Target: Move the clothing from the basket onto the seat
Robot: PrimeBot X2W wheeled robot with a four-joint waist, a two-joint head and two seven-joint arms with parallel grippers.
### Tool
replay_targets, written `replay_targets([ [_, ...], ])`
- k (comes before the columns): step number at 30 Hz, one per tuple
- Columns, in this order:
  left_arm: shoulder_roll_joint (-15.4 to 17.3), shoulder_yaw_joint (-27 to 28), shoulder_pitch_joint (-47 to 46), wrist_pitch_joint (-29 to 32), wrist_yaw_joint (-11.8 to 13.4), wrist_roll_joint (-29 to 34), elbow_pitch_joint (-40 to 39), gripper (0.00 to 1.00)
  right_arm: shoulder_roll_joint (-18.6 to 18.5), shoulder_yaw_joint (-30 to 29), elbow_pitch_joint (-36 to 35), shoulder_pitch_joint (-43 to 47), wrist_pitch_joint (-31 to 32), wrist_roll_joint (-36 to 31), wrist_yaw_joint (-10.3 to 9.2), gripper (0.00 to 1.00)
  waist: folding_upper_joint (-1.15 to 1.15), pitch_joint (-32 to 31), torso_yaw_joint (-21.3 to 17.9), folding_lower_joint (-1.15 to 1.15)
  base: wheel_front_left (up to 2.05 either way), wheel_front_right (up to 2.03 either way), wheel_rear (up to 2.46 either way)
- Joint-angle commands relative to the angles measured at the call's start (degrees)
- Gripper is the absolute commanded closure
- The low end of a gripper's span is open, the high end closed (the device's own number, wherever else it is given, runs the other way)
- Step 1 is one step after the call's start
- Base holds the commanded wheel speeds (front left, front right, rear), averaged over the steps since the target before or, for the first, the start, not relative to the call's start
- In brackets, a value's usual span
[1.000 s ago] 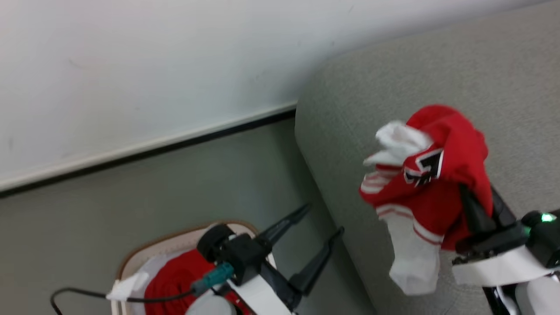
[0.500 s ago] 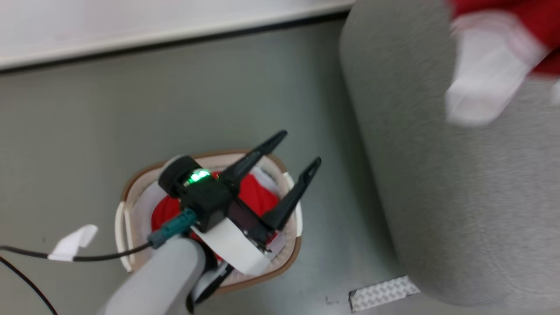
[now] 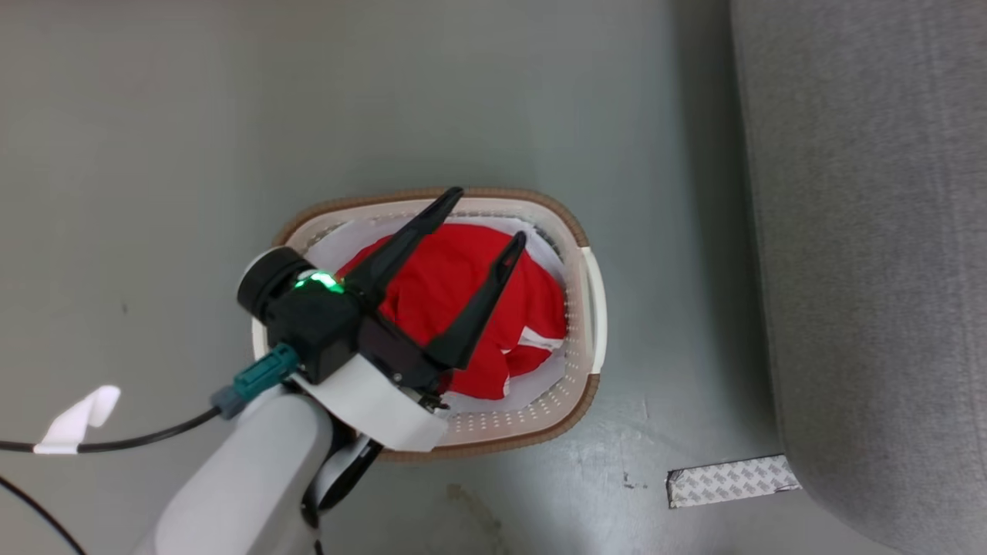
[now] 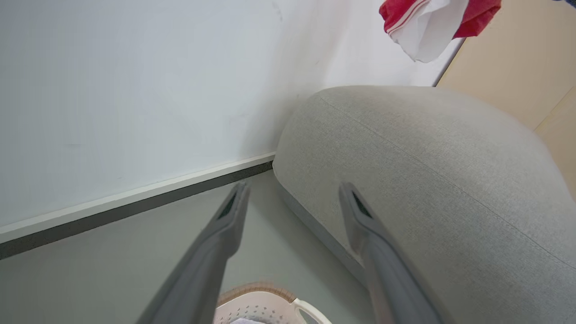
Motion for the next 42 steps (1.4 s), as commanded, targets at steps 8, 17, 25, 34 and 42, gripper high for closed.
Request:
replay_targets([
  [8, 2.6, 1.4, 2.5, -0.2, 1.4, -0.6, -0.8, 0.00, 1.5, -9.5, 6.4, 6.7, 1.4, -1.6, -0.14, 1.00, 0.00, 1.8, -1.1, -0.01, 0.00, 0.00, 0.00],
  [17, 3.9, 1.0, 3.4, 1.5, 2.1, -0.3, -2.3, 0.00, 8.1, -17.3, 13.4, 11.6, -0.5, -5.1, -0.14, 1.00, 0.00, 1.5, -1.8, -0.01, 0.00, 0.00, 0.00],
  [25, 4.8, 1.6, 5.3, 1.8, 3.4, -1.7, -2.5, 0.00, 10.8, -22.8, 18.7, 13.2, -1.3, -11.5, -0.14, 0.00, 0.00, -0.7, -1.9, -0.01, 0.00, 0.00, 0.00],
  [34, 3.4, 2.1, 7.1, 0.4, 4.3, -3.2, -1.0, 0.00, 12.1, -15.8, 22.1, 17.9, -5.4, -11.4, -0.14, 0.00, 0.00, -6.0, -3.1, -0.01, 0.00, 0.00, 0.00],
  [42, 2.9, 4.5, 11.1, -1.6, 5.8, -5.5, 2.5, 0.00, 13.3, -6.5, 17.4, 28.6, -9.8, -7.5, -0.14, 0.00, 0.00, -13.3, -3.2, -0.01, 0.00, 0.00, 0.00],
])
